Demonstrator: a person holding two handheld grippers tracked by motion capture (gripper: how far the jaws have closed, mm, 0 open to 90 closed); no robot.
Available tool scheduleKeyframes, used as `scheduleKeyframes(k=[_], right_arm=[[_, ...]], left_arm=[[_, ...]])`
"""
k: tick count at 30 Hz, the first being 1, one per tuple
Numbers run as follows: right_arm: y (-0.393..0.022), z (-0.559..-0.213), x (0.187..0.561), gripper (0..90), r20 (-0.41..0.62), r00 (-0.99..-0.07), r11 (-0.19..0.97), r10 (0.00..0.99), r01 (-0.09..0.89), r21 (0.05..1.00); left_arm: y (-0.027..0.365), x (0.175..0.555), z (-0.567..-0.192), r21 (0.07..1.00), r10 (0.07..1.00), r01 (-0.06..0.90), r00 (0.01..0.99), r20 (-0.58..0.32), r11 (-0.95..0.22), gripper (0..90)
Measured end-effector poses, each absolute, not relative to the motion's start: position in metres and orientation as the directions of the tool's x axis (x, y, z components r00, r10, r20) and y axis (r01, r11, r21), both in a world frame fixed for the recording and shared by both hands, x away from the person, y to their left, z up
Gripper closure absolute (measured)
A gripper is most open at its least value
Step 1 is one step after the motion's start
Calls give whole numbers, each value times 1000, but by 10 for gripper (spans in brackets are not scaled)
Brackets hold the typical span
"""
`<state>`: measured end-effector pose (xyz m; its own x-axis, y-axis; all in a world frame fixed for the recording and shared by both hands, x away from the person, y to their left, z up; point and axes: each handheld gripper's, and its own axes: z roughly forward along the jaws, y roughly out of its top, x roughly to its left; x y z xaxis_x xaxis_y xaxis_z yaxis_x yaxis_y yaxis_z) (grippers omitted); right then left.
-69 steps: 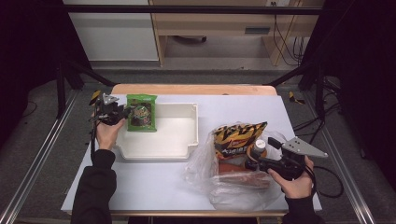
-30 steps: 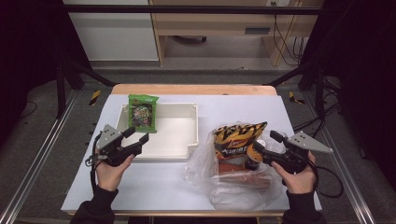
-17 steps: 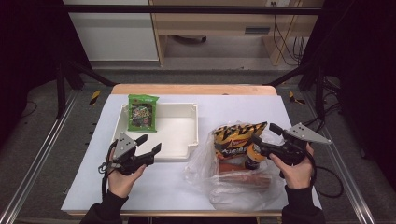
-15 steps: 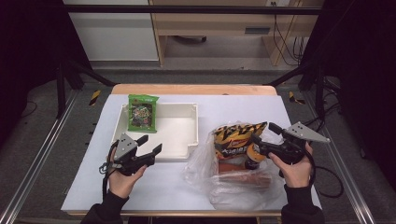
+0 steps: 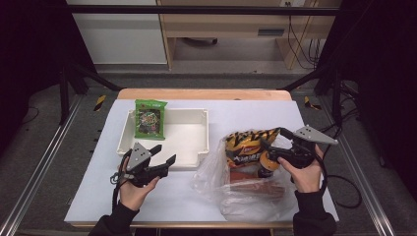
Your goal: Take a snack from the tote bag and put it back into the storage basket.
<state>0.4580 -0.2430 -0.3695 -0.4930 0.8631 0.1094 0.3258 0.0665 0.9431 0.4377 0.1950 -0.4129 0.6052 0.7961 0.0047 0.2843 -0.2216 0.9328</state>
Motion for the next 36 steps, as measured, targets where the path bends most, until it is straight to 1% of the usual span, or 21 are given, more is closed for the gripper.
scheduleKeyframes(k=[4,7,10,13,16,20,25,26,33,35,36], right_arm=[[-248,-371,458,139,134,-497,45,857,332,942],[-252,-374,463,134,157,-544,38,824,329,944],[-253,-376,471,138,191,-569,8,800,328,945],[-249,-378,477,172,201,-608,9,768,324,946],[-245,-380,479,217,190,-625,27,757,321,947],[-243,-380,478,386,172,-629,43,758,311,950],[-240,-379,474,552,138,-626,67,768,292,954],[-239,-380,473,612,127,-625,74,771,286,955],[-235,-379,465,795,111,-619,92,778,287,953],[-235,-379,464,799,108,-620,97,777,288,953],[-235,-379,464,786,103,-621,101,777,284,953]], left_arm=[[194,437,-413,933,795,283,607,6,-222,363],[193,437,-413,933,794,281,608,7,-224,363],[193,437,-412,934,793,275,609,13,-226,363],[192,437,-411,937,793,270,609,12,-222,363],[192,437,-411,938,793,268,609,12,-220,363],[192,437,-411,939,793,267,609,11,-218,363],[189,438,-411,938,790,265,613,13,-221,363],[189,438,-411,938,789,266,614,13,-222,363],[188,438,-412,937,788,267,616,14,-225,363],[188,438,-412,937,787,267,616,13,-225,363],[188,438,-413,937,786,268,618,11,-223,363]])
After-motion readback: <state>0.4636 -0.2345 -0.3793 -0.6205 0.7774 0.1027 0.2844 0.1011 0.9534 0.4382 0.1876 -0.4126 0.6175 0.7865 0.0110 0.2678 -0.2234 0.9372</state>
